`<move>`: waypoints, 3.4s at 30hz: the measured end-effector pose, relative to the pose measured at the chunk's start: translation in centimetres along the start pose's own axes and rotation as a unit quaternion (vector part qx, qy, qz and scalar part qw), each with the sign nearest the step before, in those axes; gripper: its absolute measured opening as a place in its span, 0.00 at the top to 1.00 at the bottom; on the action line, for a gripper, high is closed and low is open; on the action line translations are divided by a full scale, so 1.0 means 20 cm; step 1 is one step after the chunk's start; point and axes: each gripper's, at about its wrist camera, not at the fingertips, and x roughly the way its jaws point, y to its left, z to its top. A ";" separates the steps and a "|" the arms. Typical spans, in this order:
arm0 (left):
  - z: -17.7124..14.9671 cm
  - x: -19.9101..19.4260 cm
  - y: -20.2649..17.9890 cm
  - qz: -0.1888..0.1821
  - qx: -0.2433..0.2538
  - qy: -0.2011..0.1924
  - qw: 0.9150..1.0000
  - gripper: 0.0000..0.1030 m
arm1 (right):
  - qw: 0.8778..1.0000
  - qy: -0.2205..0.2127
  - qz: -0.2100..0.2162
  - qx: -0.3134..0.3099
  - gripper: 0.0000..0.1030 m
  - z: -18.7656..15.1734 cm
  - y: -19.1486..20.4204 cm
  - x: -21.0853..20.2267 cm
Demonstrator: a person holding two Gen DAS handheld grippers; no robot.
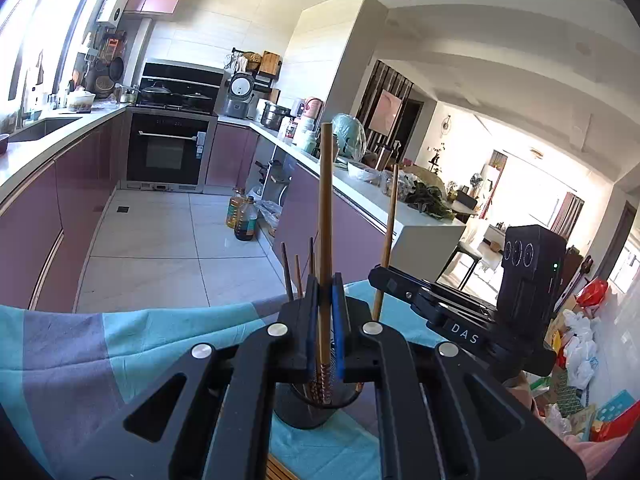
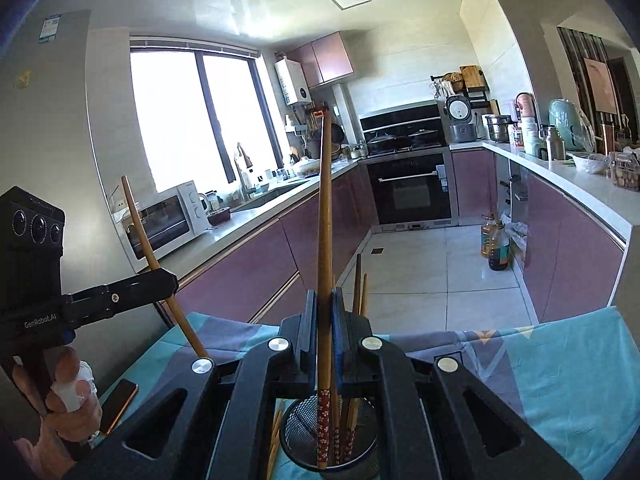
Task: Organize utensils
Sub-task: 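Lower both held chopsticks upright into the black mesh cup and open both tools, then withdraw both open tools from the cup back toward the loose chopsticks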
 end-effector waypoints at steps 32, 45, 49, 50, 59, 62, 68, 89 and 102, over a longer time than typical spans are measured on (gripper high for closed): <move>-0.27 0.52 0.06 0.049 0.026 0.148 0.987 0.81 | 0.990 0.138 -0.023 -0.004 0.82 -0.26 -0.05 0.21; -0.53 0.09 0.17 0.124 0.022 0.111 0.986 0.66 | 0.988 0.122 0.066 -0.072 0.63 -0.43 0.24 -0.07; -0.73 0.09 0.26 0.131 0.006 0.156 0.979 0.66 | 0.979 0.171 0.072 -0.083 0.64 -0.58 0.32 0.02; -0.77 0.10 0.27 0.134 0.004 0.164 0.977 0.66 | 0.977 0.182 0.074 -0.080 0.64 -0.61 0.32 0.04; -0.95 0.13 0.33 0.140 -0.014 0.203 0.969 0.66 | 0.963 0.254 0.063 -0.057 0.64 -0.82 0.32 0.22; -0.96 0.16 0.32 0.140 -0.015 0.205 0.969 0.66 | 0.962 0.259 0.055 -0.063 0.64 -0.85 0.34 0.22; -0.98 0.19 0.30 0.139 -0.014 0.210 0.968 0.64 | 0.961 0.265 0.040 -0.070 0.66 -0.86 0.36 0.25; -0.96 0.32 0.25 0.143 0.012 0.237 0.961 0.77 | 0.960 0.272 0.023 -0.069 0.69 -0.85 0.32 0.26; -0.95 0.35 0.32 0.163 0.008 0.241 0.957 0.83 | 0.957 0.275 0.008 -0.093 0.77 -0.82 0.37 0.39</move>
